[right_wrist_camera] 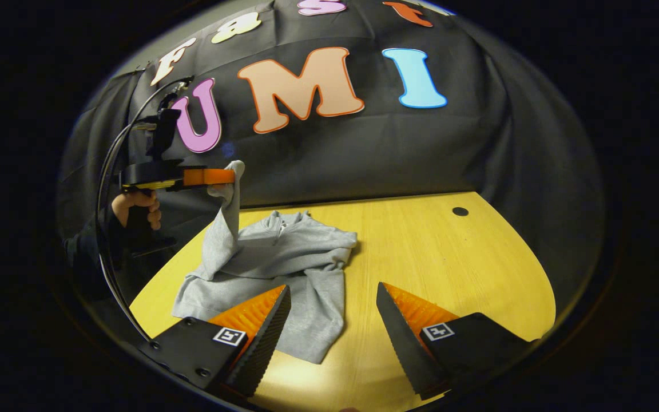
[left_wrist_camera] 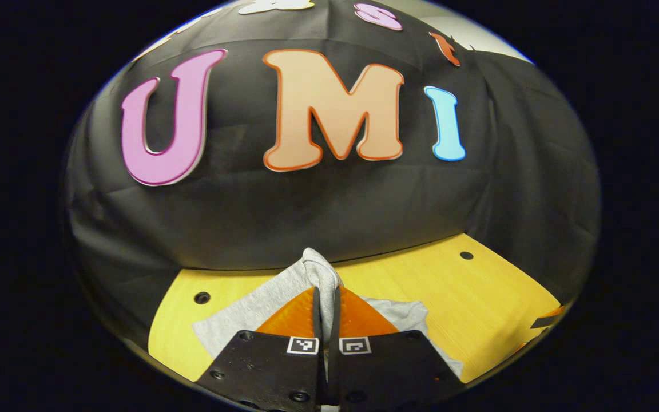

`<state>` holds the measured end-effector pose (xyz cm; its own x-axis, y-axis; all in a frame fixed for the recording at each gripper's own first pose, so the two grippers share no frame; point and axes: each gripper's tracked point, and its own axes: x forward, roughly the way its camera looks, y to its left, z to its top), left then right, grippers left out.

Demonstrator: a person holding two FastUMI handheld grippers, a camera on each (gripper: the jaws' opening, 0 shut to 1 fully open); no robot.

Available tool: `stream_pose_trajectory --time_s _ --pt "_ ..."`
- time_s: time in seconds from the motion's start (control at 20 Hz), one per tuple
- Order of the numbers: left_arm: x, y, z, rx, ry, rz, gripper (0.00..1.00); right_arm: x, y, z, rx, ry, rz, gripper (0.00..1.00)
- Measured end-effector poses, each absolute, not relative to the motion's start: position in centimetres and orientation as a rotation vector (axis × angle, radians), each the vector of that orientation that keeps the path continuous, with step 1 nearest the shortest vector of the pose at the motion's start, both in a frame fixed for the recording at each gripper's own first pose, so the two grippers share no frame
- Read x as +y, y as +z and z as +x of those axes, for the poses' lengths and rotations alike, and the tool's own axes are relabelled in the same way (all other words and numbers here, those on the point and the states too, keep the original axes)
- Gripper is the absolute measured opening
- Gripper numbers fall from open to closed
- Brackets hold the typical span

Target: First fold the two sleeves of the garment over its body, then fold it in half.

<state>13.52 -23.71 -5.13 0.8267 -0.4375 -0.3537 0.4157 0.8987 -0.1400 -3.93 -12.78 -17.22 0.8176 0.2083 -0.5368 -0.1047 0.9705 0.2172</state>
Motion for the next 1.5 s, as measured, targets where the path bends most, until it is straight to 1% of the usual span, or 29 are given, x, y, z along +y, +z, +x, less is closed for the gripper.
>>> stream_pose_trajectory --time_s 0.3,0.65,0.75,0.85,1.0,1.25,1.5 --pt "-31.9 -10.8 12.6 0.506 -0.547 -0.04 0.0 -15.8 -17.9 -6.1 0.603 0.117 0.182 0.96" --pt "-37.1 -17.5 11.5 0.627 -0.605 0.031 0.01 -16.6 -18.0 -6.7 0.615 0.113 0.171 0.96" --pt "-37.9 -16.9 11.1 0.611 -0.621 -0.013 0.12 -16.1 -17.8 -6.5 0.611 0.126 0.165 0.96" --pt "-37.3 -15.6 10.9 0.58 -0.623 -0.021 0.45 -15.3 -18.1 -6.0 0.607 0.146 0.164 0.96" --pt "-34.4 -13.6 11.2 0.517 -0.574 0.001 0.95 -13.2 -17.9 -4.8 0.598 0.184 0.164 0.96" --pt "-27.8 -9.8 10.8 0.423 -0.491 -0.025 0.94 -9.8 -17.6 -3.3 0.577 0.232 0.158 0.96" --pt "-19.4 -7.5 8.8 0.36 -0.386 -0.037 0.95 -8.1 -17.6 -1.3 0.544 0.207 0.145 0.96"
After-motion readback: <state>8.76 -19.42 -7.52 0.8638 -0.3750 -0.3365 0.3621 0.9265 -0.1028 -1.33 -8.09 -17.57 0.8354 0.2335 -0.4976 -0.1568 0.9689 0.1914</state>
